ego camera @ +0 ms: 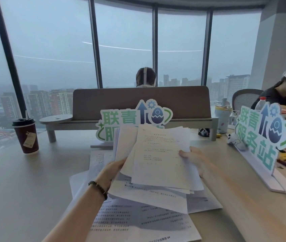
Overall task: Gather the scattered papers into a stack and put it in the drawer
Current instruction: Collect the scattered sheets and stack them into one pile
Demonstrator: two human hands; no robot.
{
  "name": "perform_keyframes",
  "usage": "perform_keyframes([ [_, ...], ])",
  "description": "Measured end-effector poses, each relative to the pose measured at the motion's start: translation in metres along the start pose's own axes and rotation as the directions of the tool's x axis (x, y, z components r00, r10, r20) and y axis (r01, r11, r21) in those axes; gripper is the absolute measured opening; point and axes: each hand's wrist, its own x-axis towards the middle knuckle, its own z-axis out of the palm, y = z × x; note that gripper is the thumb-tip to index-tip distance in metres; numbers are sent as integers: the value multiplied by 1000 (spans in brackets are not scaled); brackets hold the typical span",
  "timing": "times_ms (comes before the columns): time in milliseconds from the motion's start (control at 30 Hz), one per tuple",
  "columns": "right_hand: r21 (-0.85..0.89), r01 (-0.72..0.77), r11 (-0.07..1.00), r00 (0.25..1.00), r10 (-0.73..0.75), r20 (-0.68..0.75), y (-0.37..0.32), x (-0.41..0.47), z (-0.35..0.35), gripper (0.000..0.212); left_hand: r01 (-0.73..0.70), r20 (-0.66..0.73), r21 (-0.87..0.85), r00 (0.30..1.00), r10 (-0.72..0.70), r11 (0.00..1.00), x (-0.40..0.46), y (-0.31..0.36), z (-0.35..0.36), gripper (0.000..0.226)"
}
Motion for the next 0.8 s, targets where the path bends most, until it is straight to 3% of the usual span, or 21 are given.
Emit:
perform_keyframes([
  [200, 0, -1, 1000, 1000, 1, 4, -2, 3, -8, 23, 13, -55, -71, 998, -17, 997, -1, 3, -3, 28],
  [400, -45, -24, 999, 994, 29, 109, -11, -9, -16, 7, -70, -144, -79, 988, 58, 994, 0, 2, -4, 26],
  [467, -45, -31, 999, 988, 37, 148, -11, -13, -10, 11, -87, -162, -118, 985, 67, 989, 0, 1, -4, 29],
  [667, 42, 15, 999, 997, -18, 70, -4, -19, 22, 19, -99, -97, -105, 991, 89, 990, -11, 2, 8, 26],
  [800, 10, 56, 998, 996, -56, 62, -1, -22, 27, 21, -96, -31, -53, 995, 94, 994, -8, 1, 13, 39],
])
